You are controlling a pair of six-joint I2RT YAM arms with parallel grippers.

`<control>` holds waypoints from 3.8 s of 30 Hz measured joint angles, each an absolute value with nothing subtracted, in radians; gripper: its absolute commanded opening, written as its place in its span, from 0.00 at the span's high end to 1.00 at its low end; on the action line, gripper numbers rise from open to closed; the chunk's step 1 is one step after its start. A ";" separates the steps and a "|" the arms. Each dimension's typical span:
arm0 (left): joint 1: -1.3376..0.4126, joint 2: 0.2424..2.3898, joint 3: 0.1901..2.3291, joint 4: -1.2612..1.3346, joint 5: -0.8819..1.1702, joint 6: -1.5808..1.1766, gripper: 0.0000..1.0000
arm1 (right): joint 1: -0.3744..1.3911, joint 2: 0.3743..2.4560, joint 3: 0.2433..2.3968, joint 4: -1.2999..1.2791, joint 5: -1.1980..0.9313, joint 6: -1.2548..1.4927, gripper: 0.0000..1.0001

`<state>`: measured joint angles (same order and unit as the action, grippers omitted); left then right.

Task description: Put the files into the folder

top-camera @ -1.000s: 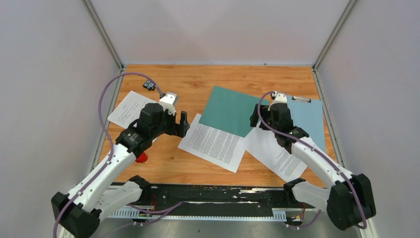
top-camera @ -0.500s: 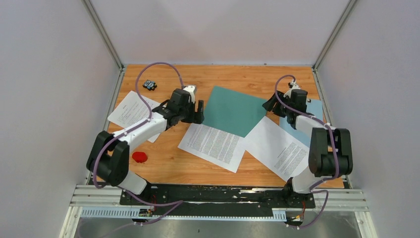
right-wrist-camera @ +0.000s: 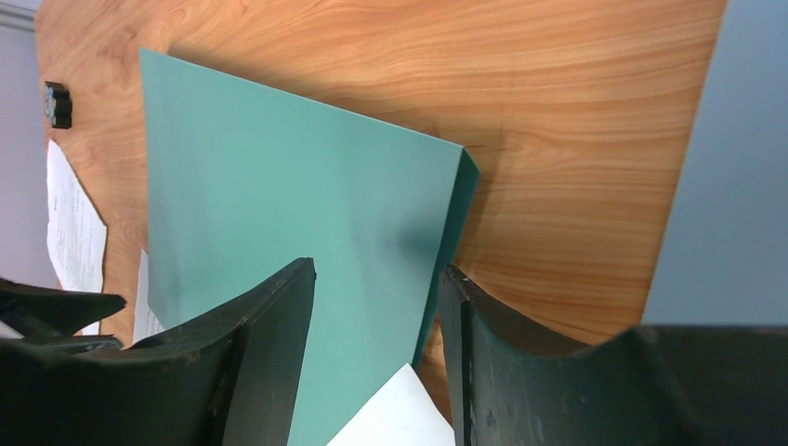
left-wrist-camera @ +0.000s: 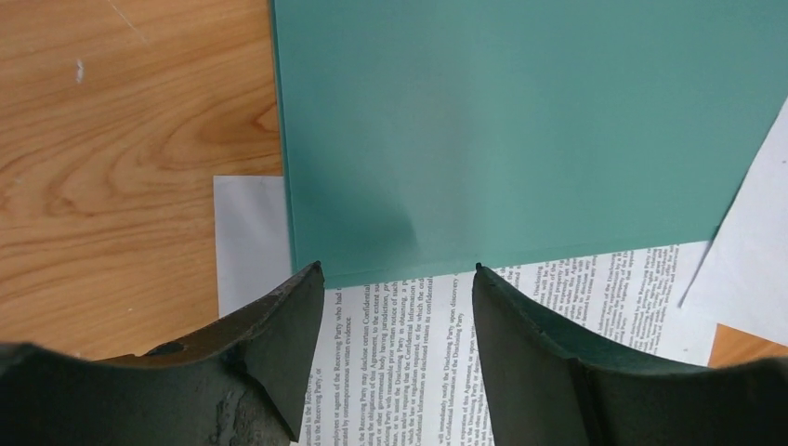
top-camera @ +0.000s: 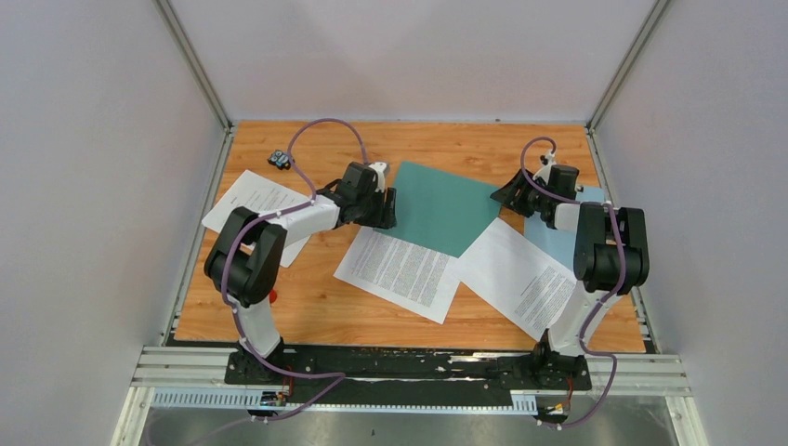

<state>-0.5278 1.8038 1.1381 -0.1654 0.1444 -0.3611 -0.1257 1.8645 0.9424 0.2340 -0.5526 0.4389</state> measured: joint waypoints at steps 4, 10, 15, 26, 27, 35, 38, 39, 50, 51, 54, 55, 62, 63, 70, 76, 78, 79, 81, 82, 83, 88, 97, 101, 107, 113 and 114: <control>-0.528 1.844 1.138 -0.167 0.149 -0.361 0.35 | -0.126 1.881 0.942 0.266 -0.589 0.453 0.49; -0.527 1.866 1.139 -0.153 0.154 -0.360 0.37 | -0.126 1.915 0.943 0.317 -0.622 0.482 0.49; -0.527 1.868 1.139 -0.149 0.154 -0.359 0.38 | -0.128 1.921 0.943 0.343 -0.630 0.497 0.49; -0.527 1.872 1.139 -0.137 0.155 -0.360 0.39 | -0.132 1.959 0.944 0.402 -0.661 0.519 0.49; -0.527 1.872 1.139 -0.137 0.155 -0.360 0.39 | -0.132 1.959 0.943 0.405 -0.665 0.519 0.49; -0.527 1.872 1.139 -0.135 0.156 -0.361 0.39 | -0.138 1.988 0.943 0.477 -0.735 0.553 0.52; -0.527 1.874 1.139 -0.129 0.159 -0.364 0.40 | -0.139 2.011 0.943 0.550 -0.787 0.615 0.52; -0.527 1.874 1.139 -0.128 0.161 -0.366 0.39 | -0.139 2.026 0.942 0.593 -0.806 0.648 0.53; -0.551 1.891 1.154 -0.115 0.176 -0.381 0.40 | -0.112 2.154 0.915 0.894 -0.912 0.924 0.59; -0.554 1.892 1.154 -0.113 0.176 -0.381 0.40 | -0.105 2.154 0.916 0.892 -0.914 0.923 0.63; -0.564 1.892 1.155 -0.113 0.179 -0.384 0.40 | -0.085 2.154 0.923 0.861 -0.918 0.915 0.84; -0.566 1.893 1.155 -0.113 0.181 -0.384 0.40 | -0.081 2.154 0.923 0.857 -0.919 0.917 0.90; -0.577 1.878 1.263 -0.235 0.162 -0.302 0.32 | -0.075 2.132 0.957 0.828 -0.943 1.044 1.00; -0.578 1.857 1.283 -0.259 0.146 -0.269 0.30 | -0.074 2.117 0.971 0.805 -0.945 1.063 1.00; -0.590 1.584 1.287 -0.248 0.108 0.036 0.19 | -0.070 1.984 1.039 0.708 -0.928 1.204 1.00; -0.615 1.395 1.171 -0.129 0.157 0.313 0.17 | -0.056 1.975 1.039 0.720 -0.916 1.381 1.00; -0.622 1.398 1.142 -0.114 0.171 0.389 0.16 | -0.045 1.975 1.035 0.744 -0.916 1.445 1.00; -0.623 1.402 1.131 -0.113 0.176 0.416 0.16 | -0.038 1.975 1.032 0.758 -0.915 1.474 1.00; -0.627 1.412 1.102 -0.112 0.190 0.473 0.15 | -0.027 1.975 1.028 0.776 -0.915 1.517 1.00; -0.627 1.413 1.088 -0.109 0.200 0.496 0.15 | -0.022 1.975 1.027 0.777 -0.914 1.534 1.00; -0.627 1.414 1.073 -0.105 0.210 0.520 0.15 | -0.017 1.975 1.027 0.778 -0.912 1.550 1.00; -0.633 1.415 1.042 -0.075 0.231 0.586 0.15 | -0.007 1.975 1.027 0.768 -0.901 1.567 1.00; -0.673 1.441 1.001 0.033 0.222 0.720 0.12 | 0.001 1.973 1.018 0.747 -0.883 1.567 1.00; -0.700 1.481 0.981 0.057 0.207 0.785 0.11 | 0.017 1.973 1.012 0.745 -0.870 1.570 1.00; -0.748 1.600 0.999 0.098 0.110 0.847 0.23 | 0.040 1.973 1.012 0.745 -0.864 1.571 1.00; -0.758 1.654 1.013 0.130 0.028 0.855 0.77 | 0.046 1.973 1.011 0.744 -0.865 1.565 0.90; -0.758 1.653 1.015 0.142 0.016 0.850 0.82 | 0.046 1.972 1.011 0.740 -0.864 1.561 0.85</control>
<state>-0.7578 1.6531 1.0149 0.1425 0.0162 0.8497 0.0456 1.9724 1.0115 0.7403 -0.8639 1.5608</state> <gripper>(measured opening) 0.338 0.043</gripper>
